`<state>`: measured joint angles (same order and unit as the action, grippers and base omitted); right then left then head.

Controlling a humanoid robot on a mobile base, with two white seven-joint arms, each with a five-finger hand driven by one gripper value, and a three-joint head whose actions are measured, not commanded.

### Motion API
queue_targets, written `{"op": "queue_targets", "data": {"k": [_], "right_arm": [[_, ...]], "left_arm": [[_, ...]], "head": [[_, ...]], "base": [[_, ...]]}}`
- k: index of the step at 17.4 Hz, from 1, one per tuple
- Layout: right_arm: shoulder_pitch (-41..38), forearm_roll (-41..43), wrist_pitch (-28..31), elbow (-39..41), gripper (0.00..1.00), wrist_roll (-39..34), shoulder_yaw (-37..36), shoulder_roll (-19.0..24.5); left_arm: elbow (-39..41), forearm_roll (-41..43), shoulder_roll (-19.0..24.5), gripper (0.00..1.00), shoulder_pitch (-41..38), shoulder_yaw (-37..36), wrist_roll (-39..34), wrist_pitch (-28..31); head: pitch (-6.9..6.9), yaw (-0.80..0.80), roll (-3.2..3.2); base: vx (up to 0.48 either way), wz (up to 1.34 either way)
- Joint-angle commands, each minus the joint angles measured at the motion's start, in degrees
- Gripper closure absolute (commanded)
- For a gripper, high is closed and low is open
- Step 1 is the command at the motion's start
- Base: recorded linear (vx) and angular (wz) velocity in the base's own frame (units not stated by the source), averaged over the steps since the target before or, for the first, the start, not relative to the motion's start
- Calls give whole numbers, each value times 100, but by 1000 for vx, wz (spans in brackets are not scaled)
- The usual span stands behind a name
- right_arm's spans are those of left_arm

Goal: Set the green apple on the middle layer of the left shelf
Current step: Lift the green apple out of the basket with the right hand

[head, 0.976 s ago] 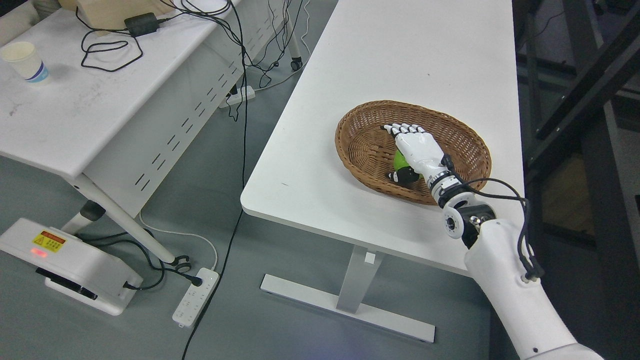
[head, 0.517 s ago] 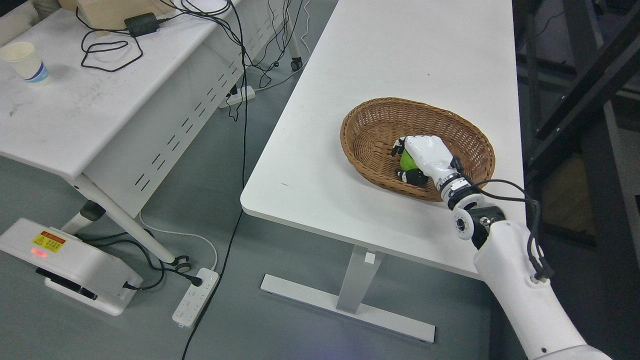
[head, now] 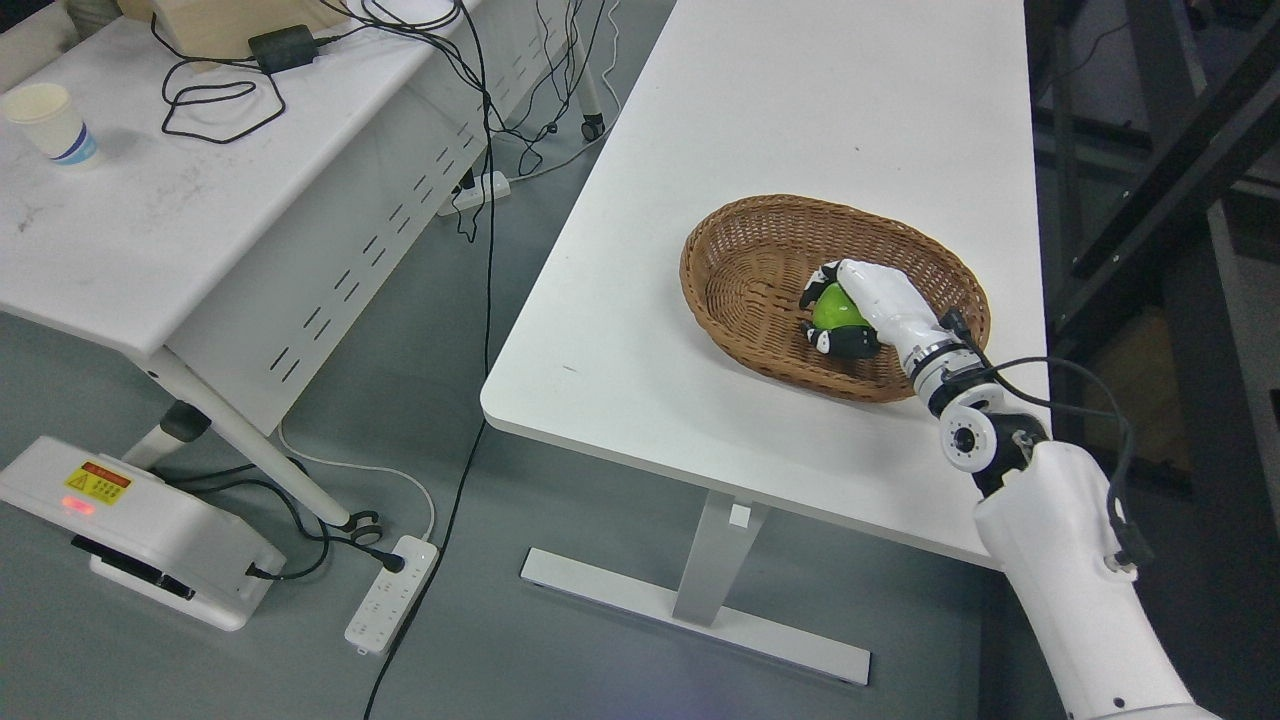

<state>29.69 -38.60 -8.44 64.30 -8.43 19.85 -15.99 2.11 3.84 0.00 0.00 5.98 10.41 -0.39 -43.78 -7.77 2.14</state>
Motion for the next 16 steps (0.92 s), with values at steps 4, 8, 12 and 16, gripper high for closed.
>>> {"op": "queue_targets", "data": {"k": [4,8,12,16], "right_arm": [[-148,2100,307,961,100,-62,-2220,70],[-393,2673,387,1067,100,8,-2950,70],[-1235,2664,299,1505,100,691,-2978,403],[-1798,2603,299,1892,100,939,-2960,1070]], "left_arm": [[0,3,100,0,123,0,5,-5],[0,3,100,0,123,0,5,-5],[0,3,100,0,123,0,5,-5],[0,3,100,0,123,0,5,-5]], "head": [[0,0,0],[0,0,0],[0,0,0],[0,0,0]], "base": [[0,0],[0,0],[-4,-6],[-33,-54]]}}
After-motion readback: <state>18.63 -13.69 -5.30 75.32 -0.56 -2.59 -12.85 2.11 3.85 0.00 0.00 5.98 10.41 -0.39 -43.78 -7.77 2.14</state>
